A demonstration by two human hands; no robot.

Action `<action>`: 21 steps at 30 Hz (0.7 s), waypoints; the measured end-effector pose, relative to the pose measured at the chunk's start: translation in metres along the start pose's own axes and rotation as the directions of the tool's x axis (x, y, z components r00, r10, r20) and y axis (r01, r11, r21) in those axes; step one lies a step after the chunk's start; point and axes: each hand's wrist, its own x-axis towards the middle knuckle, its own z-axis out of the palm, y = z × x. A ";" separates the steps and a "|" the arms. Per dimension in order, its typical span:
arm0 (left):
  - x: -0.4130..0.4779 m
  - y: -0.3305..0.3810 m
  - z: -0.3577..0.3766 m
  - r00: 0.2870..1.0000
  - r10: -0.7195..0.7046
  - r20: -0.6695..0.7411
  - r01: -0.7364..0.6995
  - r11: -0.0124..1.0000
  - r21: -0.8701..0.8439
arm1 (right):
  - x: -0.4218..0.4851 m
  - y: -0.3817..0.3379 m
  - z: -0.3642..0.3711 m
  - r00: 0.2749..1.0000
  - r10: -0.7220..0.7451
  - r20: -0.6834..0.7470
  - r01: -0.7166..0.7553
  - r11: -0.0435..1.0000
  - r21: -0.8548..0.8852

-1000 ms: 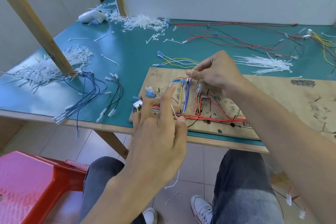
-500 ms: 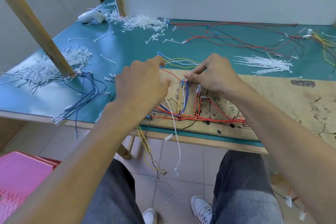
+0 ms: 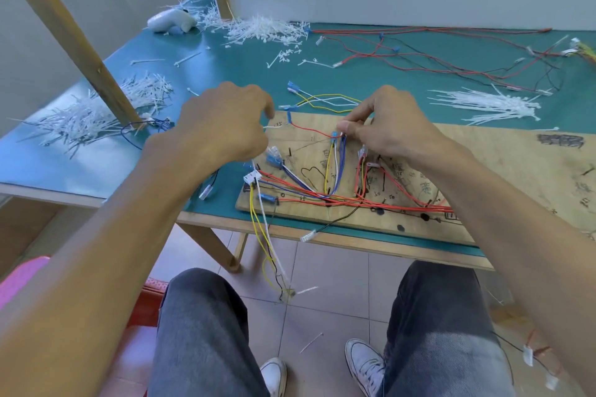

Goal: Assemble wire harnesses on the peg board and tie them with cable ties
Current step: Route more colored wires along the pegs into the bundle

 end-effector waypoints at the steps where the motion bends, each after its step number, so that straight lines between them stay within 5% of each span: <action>1: 0.000 -0.001 0.000 0.999 0.002 -0.033 -0.001 1.000 0.017 | 0.000 0.000 0.000 1.000 -0.005 -0.003 0.005 1.000 0.011; 9: -0.025 0.000 -0.005 0.997 0.067 0.042 -0.064 0.995 -0.078 | -0.007 -0.011 -0.003 0.997 -0.073 -0.005 0.073 0.997 0.031; 16: -0.030 0.004 -0.005 0.996 -0.007 0.087 0.017 0.993 -0.119 | -0.016 -0.046 0.012 0.912 -0.401 0.087 0.405 0.914 -0.028; 21: -0.028 -0.002 0.003 0.997 -0.014 0.070 0.025 0.987 -0.156 | -0.014 -0.055 0.026 0.919 -0.387 0.079 0.391 0.920 -0.032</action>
